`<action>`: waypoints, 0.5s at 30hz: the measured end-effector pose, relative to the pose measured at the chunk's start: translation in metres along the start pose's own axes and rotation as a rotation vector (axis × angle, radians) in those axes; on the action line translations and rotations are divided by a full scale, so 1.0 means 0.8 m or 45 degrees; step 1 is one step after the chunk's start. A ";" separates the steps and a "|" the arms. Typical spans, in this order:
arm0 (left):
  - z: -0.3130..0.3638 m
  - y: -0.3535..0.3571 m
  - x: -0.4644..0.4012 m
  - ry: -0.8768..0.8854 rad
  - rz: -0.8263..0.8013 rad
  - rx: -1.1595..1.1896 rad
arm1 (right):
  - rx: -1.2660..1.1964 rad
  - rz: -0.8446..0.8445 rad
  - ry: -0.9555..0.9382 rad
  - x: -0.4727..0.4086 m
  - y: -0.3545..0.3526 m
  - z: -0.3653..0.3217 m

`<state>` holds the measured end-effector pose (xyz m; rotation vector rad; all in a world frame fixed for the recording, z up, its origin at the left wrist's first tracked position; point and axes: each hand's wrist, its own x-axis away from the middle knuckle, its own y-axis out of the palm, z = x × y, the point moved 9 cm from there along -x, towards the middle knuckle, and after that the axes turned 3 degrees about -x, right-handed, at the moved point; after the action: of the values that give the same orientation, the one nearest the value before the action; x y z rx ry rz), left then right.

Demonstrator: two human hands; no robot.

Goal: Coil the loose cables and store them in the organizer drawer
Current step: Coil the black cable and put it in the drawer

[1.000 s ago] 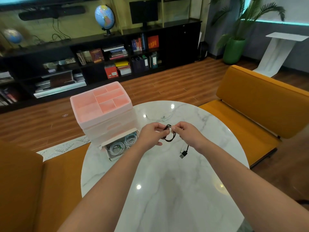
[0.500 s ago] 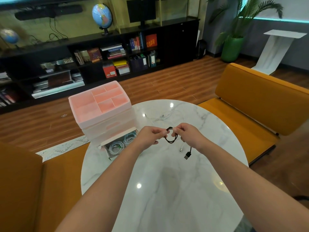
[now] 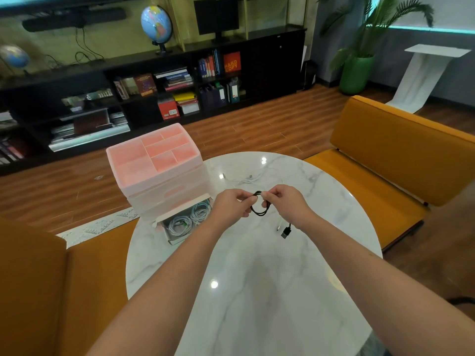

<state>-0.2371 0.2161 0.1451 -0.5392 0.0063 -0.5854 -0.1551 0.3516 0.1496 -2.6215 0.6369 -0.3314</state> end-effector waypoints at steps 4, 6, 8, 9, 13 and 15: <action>-0.004 -0.008 -0.001 -0.036 0.066 0.142 | -0.177 -0.064 -0.001 0.006 0.000 -0.003; -0.008 -0.012 -0.002 -0.089 0.094 0.269 | -0.275 -0.110 0.019 0.008 -0.002 0.002; -0.012 -0.016 -0.002 -0.134 0.126 0.400 | -0.247 -0.118 0.057 0.009 -0.005 0.015; -0.015 -0.018 -0.002 -0.156 0.141 0.447 | -0.195 -0.107 0.087 0.009 -0.008 0.024; -0.018 -0.018 -0.001 -0.185 0.130 0.579 | -0.207 -0.037 0.210 0.008 -0.017 0.048; -0.017 -0.013 0.001 -0.182 0.087 0.610 | -0.386 0.039 0.251 0.008 -0.022 0.048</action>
<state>-0.2439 0.2020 0.1388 -0.1133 -0.2449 -0.4592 -0.1302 0.3760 0.1243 -2.8854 0.8500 -0.5256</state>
